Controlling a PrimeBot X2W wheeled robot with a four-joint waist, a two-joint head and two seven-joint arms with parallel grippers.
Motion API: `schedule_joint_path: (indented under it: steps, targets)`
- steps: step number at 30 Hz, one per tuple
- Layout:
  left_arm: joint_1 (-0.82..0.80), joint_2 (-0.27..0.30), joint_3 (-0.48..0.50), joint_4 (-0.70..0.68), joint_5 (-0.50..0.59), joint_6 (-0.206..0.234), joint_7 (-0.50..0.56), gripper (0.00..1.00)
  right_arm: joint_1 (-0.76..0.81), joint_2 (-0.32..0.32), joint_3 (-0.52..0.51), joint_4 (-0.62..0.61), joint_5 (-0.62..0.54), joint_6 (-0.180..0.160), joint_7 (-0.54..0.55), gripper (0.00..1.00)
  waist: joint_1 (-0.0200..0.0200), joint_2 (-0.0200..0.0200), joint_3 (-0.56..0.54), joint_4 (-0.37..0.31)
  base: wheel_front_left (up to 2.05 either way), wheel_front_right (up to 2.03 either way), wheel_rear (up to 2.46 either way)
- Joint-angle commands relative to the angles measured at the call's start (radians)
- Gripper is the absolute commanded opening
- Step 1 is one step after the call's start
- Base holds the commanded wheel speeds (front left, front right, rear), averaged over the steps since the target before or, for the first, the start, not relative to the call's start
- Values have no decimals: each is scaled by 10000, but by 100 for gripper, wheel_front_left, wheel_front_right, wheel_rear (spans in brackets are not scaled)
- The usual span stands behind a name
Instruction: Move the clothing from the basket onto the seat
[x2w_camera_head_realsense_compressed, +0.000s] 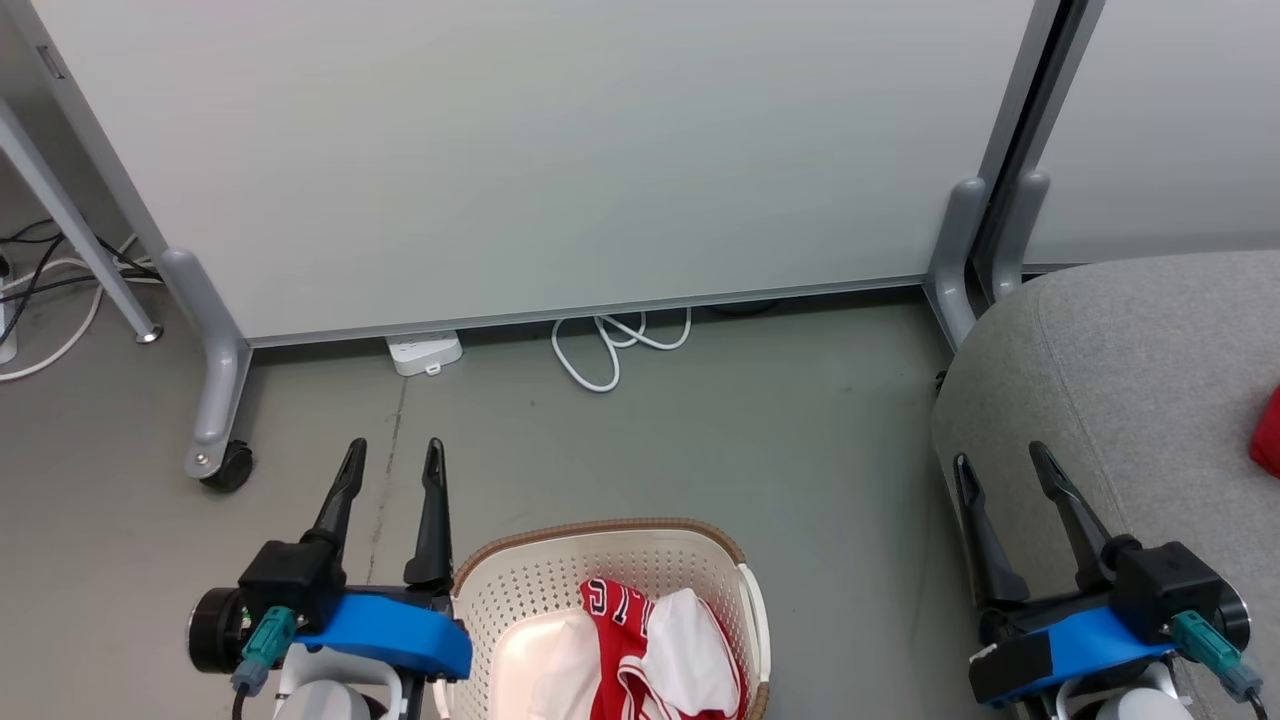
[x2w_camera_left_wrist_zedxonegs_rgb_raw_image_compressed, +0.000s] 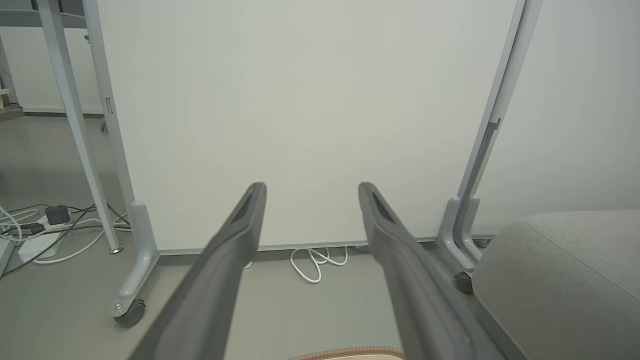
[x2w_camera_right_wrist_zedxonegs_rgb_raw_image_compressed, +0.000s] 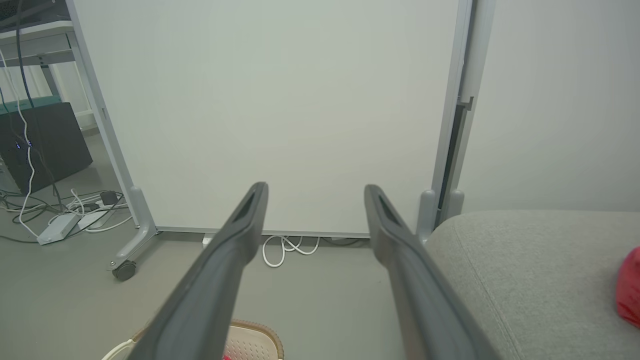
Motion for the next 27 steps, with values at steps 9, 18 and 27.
schedule_joint_path:
  steps: [9, 18, 27]
  targets:
    - [-1391, -10, -794, 1321, 380, -277, -28, 100, -1007, -42, 206, -304, 40, 1, -4, 100, 0, 0, 1261, -749, 0, 0, 0]
    - [-3096, 184, -1883, 3491, 579, -320, -28, 100, -2524, -8, 583, -592, 142, 1, -4, 100, 0, 0, 3130, -1604, 0, 0, 0]
    - [-4859, 755, -3036, 5661, 188, -321, -28, 100, -3859, 152, 831, -925, 231, 1, -6, 100, 0, 0, 5097, -2353, 0, 0, 0]
